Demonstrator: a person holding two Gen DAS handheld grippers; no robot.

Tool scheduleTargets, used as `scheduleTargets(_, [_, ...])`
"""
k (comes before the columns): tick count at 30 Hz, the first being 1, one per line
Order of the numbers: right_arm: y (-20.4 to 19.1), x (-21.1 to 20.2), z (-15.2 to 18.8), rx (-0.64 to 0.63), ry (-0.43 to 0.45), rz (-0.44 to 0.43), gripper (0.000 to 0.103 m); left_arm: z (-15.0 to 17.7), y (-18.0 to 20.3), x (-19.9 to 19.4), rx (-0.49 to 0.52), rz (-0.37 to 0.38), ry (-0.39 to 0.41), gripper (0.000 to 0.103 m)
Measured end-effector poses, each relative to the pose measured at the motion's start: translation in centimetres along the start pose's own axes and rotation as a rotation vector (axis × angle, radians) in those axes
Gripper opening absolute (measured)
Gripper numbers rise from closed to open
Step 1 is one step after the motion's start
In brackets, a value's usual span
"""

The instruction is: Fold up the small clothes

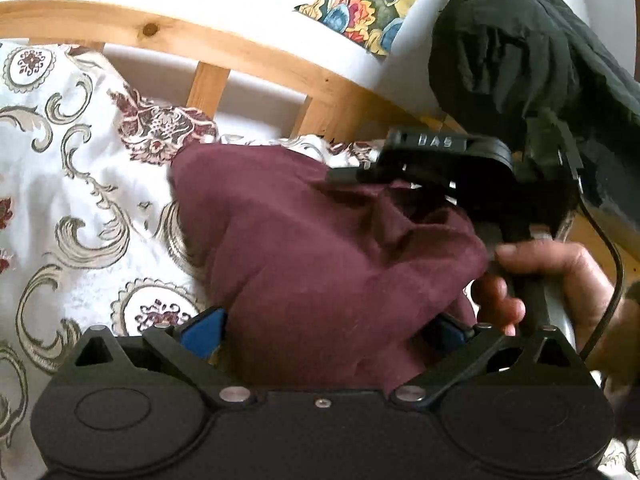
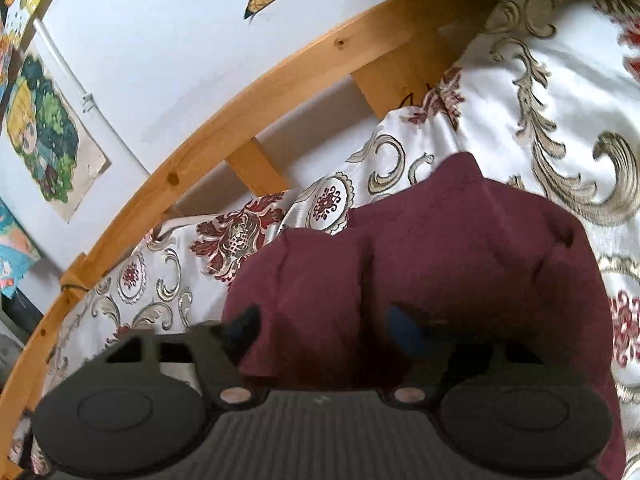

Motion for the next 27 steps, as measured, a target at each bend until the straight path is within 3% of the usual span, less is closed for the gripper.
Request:
scheduleTargets(3, [0.1,0.0,0.3,0.052,-0.004,-0.02,0.038,0.0,0.5,0.2,0.021,0.004,0.0,0.102])
scheduleTargets(4, [0.0,0.0,0.4,0.035,0.008,-0.008,0.026,-0.1,0.6,0.2,0.026,0.006,0.003,0.102])
scheduleTargets(7, [-0.5,-0.8,0.1,-0.023,0.055,0.014,0.018,-0.3,0.7,0.3,0.015,0.024,0.013,0.102])
scheduleTargets(12, [-1.5,-3.3,0.2,-0.112,0.125,0.009,0.015,-0.6,0.3,0.5,-0.017,0.046,0.014,0.102])
scheduleTargets(16, [-1.4,-5.9,1.1,-0.221,0.191,0.069,0.015,-0.9,1.5,0.2,0.041,0.099,0.028,0.102])
scheduleTargets(22, [1.3,-8.9,0.6,-0.209,0.241,0.133,0.015,-1.1,4.0,0.1,0.154,0.178,0.046,0.102])
scheduleTargets(27, [4.3,-8.9,0.9,-0.146,0.233,0.187,0.015,-0.7,5.2,0.1,0.193,0.214,0.047,0.102])
Point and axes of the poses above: each gripper's, at about its wrist camera, not at the fingertips, and x roughly the way its jaws point, y to its right, z to its underside, the point moved 6 cm from there along x, roughly the way its jaws point, and after that the axes turned 13 degrees about x, right-handed, at the moved point
